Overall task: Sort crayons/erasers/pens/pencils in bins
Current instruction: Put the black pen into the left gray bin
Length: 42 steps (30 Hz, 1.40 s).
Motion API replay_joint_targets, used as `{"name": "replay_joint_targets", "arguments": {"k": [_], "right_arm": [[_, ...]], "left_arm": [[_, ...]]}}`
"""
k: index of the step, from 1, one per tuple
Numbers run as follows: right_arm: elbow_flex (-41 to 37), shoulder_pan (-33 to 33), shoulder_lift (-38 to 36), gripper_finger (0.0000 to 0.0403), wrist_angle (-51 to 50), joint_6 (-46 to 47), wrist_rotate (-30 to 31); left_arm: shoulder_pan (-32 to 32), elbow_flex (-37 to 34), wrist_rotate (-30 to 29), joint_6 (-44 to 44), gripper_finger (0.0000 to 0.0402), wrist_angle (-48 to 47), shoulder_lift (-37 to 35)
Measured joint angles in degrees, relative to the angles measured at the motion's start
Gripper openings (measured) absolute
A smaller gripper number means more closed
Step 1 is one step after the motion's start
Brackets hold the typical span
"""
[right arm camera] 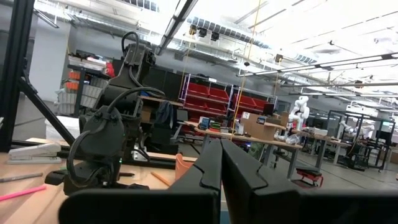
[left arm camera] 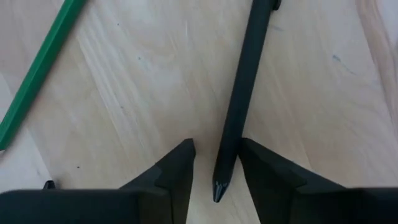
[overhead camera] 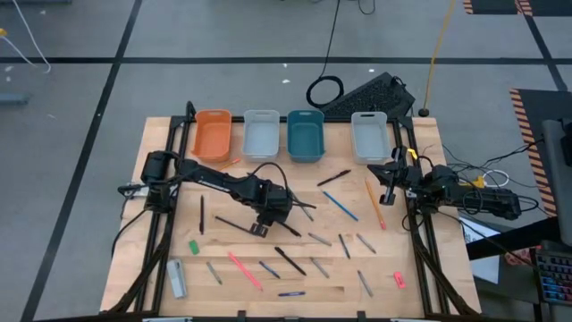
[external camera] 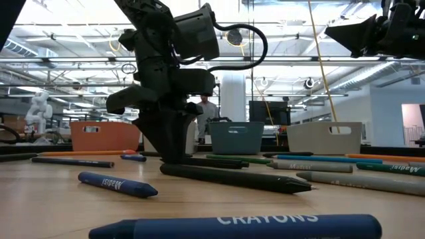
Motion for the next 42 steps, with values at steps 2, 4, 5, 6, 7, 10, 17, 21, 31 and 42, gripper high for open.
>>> {"name": "replay_joint_targets", "arguments": {"k": [2, 4, 5, 6, 7, 10, 17, 21, 31, 42], "right_arm": [[0.0, 0.0, 0.0, 0.0, 0.0, 0.0, 0.0], [0.0, 0.0, 0.0, 0.0, 0.0, 0.0, 0.0], [0.0, 0.0, 0.0, 0.0, 0.0, 0.0, 0.0], [0.0, 0.0, 0.0, 0.0, 0.0, 0.0, 0.0], [0.0, 0.0, 0.0, 0.0, 0.0, 0.0, 0.0], [0.0, 0.0, 0.0, 0.0, 0.0, 0.0, 0.0], [0.0, 0.0, 0.0, 0.0, 0.0, 0.0, 0.0], [0.0, 0.0, 0.0, 0.0, 0.0, 0.0, 0.0], [0.0, 0.0, 0.0, 0.0, -0.1, 0.0, 0.0], [0.0, 0.0, 0.1, 0.0, -0.1, 0.0, 0.0]], "left_arm": [[0.0, 0.0, 0.0, 0.3, 0.0137, 0.2, 0.0], [-0.1, 0.0, 0.0, 1.0, 0.0122, 0.3, 0.0], [-0.1, 0.0, 0.0, 1.4, 0.0112, 0.3, 0.0], [-0.1, 0.0, 0.1, 1.6, 0.0102, 0.3, 0.0], [-0.2, 0.0, 0.4, 1.9, 0.0091, 0.3, 0.0], [-0.2, 0.0, 1.0, 2.8, 0.0058, 0.3, 0.0], [-0.2, 0.0, 0.4, 3.9, 0.0017, -0.5, -0.4], [-0.2, -0.3, -0.8, 3.2, 0.0022, -1.5, -2.2], [0.9, -0.2, -3.5, -5.2, 0.0029, -6.5, -16.3], [15.2, -0.1, -6.1, -25.6, 0.003, -6.1, -29.9]]}}
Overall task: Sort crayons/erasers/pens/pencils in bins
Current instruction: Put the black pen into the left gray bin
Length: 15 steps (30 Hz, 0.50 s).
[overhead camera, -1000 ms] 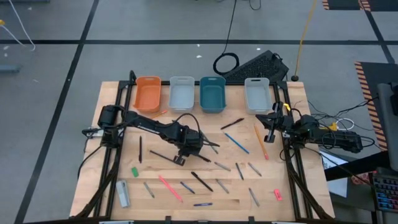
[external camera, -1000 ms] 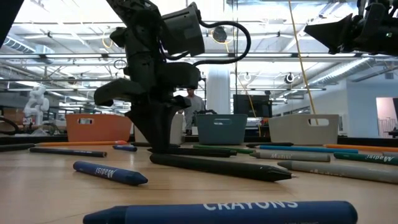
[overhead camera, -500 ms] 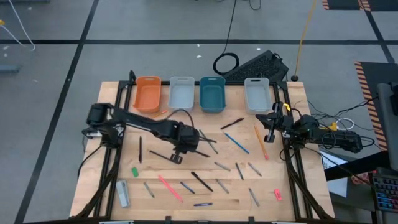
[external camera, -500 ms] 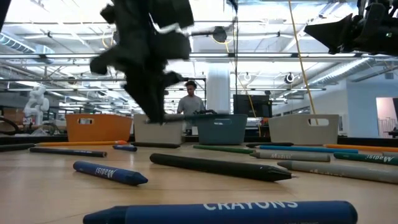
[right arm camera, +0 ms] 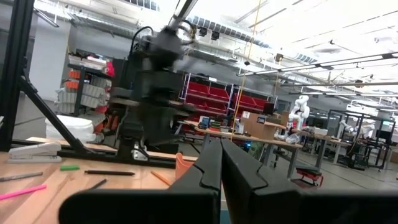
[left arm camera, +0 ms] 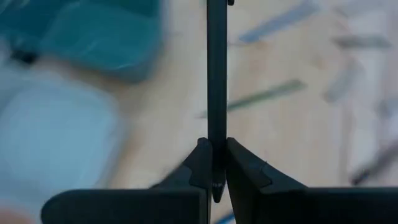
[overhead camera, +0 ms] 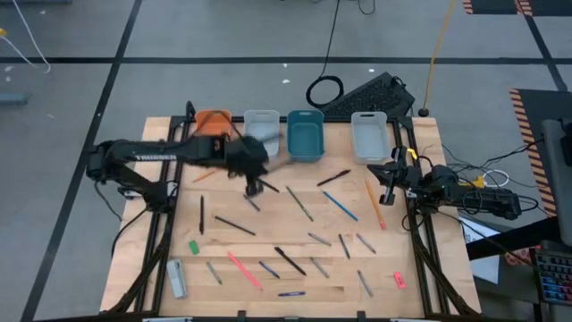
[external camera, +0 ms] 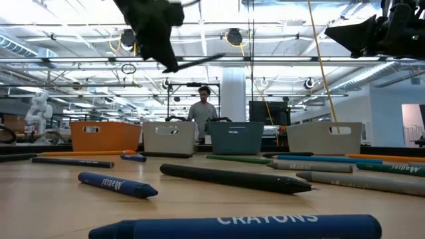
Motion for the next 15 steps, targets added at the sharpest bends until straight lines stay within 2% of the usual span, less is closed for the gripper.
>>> {"name": "replay_joint_targets", "arguments": {"k": [4, 8, 12, 15], "right_arm": [[0.0, 0.0, 0.0, 0.0, 0.1, 0.0, 0.0], [0.0, 0.0, 0.0, 0.0, 0.1, 0.0, 0.0], [0.0, 0.0, 0.0, 0.0, 0.1, 0.0, 0.0], [0.0, 0.0, 0.0, 0.0, 0.1, 0.1, 0.0]], "left_arm": [[9.2, 0.0, 0.2, -4.4, 0.003, -0.1, 0.5], [16.8, 0.0, 4.0, -6.2, 0.003, 1.2, 3.8], [22.5, 0.0, 8.3, -7.6, 0.003, 2.2, 7.8], [25.4, 0.0, 9.0, -7.7, 0.003, 2.2, 10.5]]}}
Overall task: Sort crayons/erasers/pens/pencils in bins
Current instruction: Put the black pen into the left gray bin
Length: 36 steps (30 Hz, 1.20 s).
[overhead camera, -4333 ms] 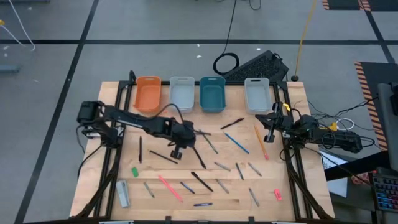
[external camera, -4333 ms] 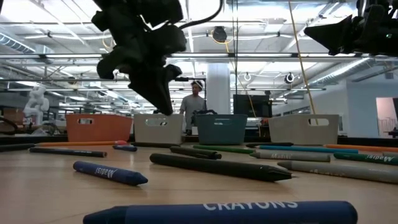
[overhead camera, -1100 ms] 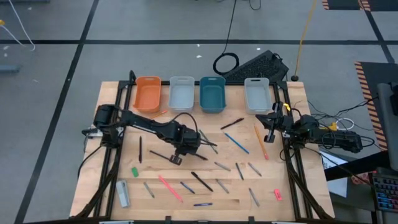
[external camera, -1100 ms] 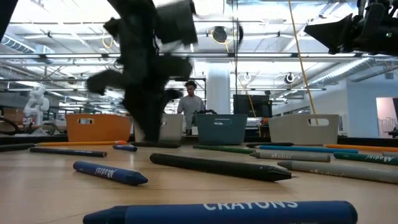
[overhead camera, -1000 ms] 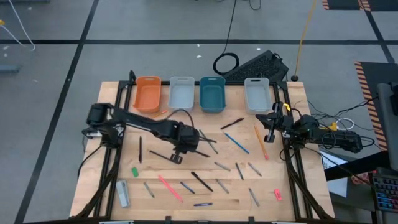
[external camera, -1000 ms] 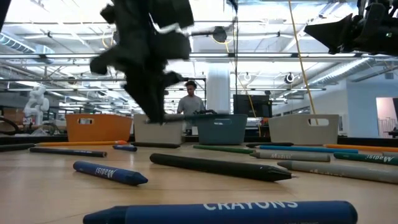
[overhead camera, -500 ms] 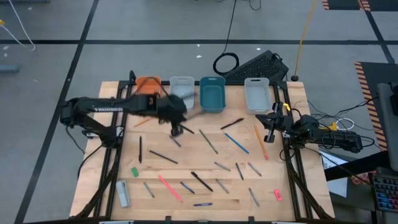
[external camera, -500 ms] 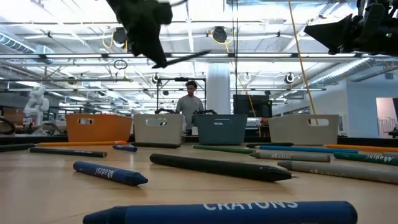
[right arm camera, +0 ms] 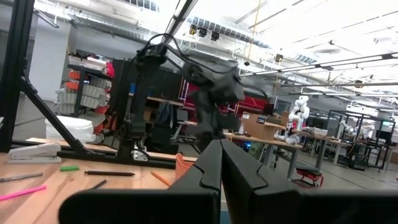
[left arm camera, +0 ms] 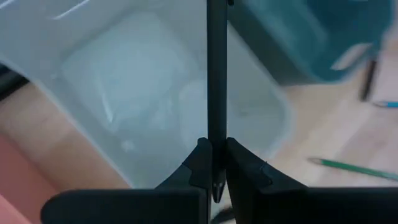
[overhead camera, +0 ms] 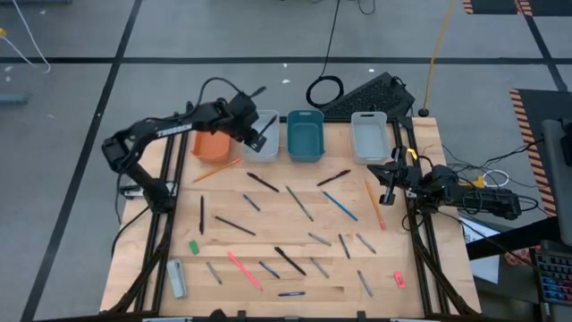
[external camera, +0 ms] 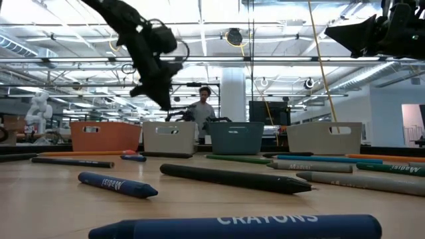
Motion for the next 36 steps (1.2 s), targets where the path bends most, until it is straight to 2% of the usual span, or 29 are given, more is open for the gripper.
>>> {"name": "replay_joint_targets", "arguments": {"k": [9, 19, 36], "right_arm": [[0.0, 0.0, 0.0, 0.0, 0.0, 0.2, 0.0], [0.0, 0.0, 0.0, 0.0, 0.0, 0.9, 0.0], [0.0, 0.0, 0.0, 0.0, 0.0, 1.0, 0.0]], "left_arm": [[4.8, 0.0, 2.2, 0.4, 0.003, 0.8, 5.9], [6.5, 0.0, 3.7, 0.4, 0.003, 3.0, 11.2], [6.4, 0.0, 4.3, -0.3, 0.0031, 4.4, 12.7]]}}
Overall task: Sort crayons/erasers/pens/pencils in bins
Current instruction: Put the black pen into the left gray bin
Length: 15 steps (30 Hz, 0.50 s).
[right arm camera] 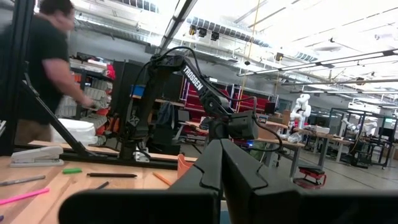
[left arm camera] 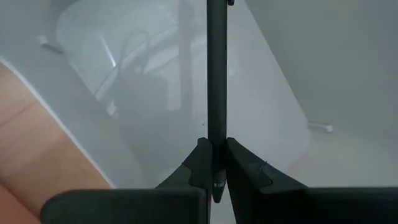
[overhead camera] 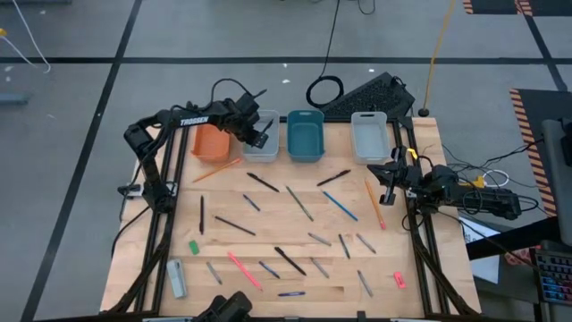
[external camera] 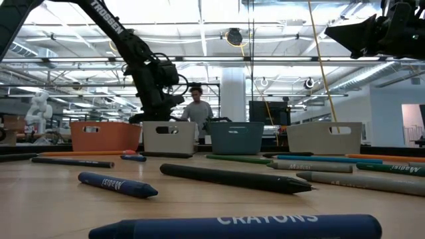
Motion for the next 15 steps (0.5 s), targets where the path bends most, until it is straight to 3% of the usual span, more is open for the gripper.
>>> {"name": "replay_joint_targets", "arguments": {"k": [15], "right_arm": [[0.0, 0.0, 0.0, 0.0, 0.0, 0.0, 0.0]], "left_arm": [[0.0, 0.0, -0.8, -1.6, 0.0044, -0.2, 0.0]]}}
